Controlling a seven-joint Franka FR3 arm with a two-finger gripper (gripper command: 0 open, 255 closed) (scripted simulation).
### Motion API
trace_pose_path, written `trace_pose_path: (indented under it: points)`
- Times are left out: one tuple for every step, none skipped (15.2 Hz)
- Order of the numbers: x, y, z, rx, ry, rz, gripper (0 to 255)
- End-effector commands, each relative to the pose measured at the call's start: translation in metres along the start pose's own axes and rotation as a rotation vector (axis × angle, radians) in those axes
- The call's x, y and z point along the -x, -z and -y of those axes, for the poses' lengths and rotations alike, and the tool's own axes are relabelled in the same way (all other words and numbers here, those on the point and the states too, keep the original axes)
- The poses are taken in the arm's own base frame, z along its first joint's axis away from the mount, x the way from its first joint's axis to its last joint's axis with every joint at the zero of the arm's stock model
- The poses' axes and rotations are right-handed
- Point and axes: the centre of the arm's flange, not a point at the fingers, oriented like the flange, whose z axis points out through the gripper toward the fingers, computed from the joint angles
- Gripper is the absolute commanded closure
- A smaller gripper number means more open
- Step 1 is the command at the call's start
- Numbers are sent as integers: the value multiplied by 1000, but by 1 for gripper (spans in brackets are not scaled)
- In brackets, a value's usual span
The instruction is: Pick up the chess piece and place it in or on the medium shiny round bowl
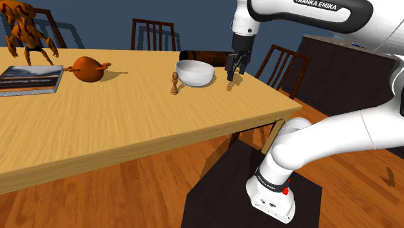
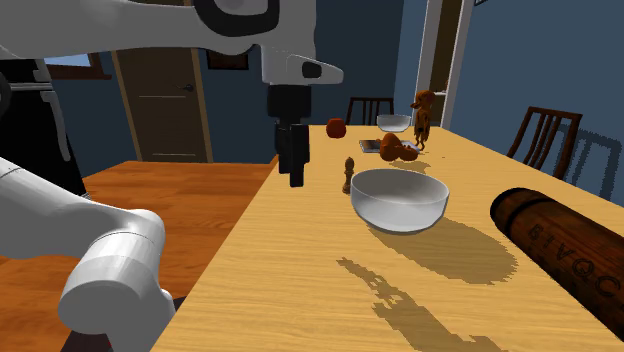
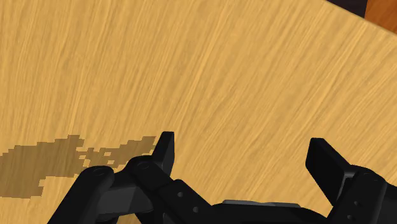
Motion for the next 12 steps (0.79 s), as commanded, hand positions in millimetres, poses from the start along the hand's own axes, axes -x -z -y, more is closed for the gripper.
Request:
trace_pose_path:
  points:
    - [0,0,0,0,0,0,0]
    - [-11,1,7,-5,-1,6,0]
    - [-23,1,14,-10,-3,12,0]
    - [-34,2,21,-15,-4,18,0]
    - [-46,2,28,-20,-5,23,0]
    - [-57,3,35,-25,-6,29,0]
    - [-69,3,42,-31,-8,35,0]
    - [-80,4,49,-36,-9,41,0]
    - [-92,4,56,-41,-10,47,0]
    - [-103,5,63,-46,-11,53,0]
    - [-115,5,70,-51,-13,58,0]
    - [-127,5,77,-56,-14,64,0]
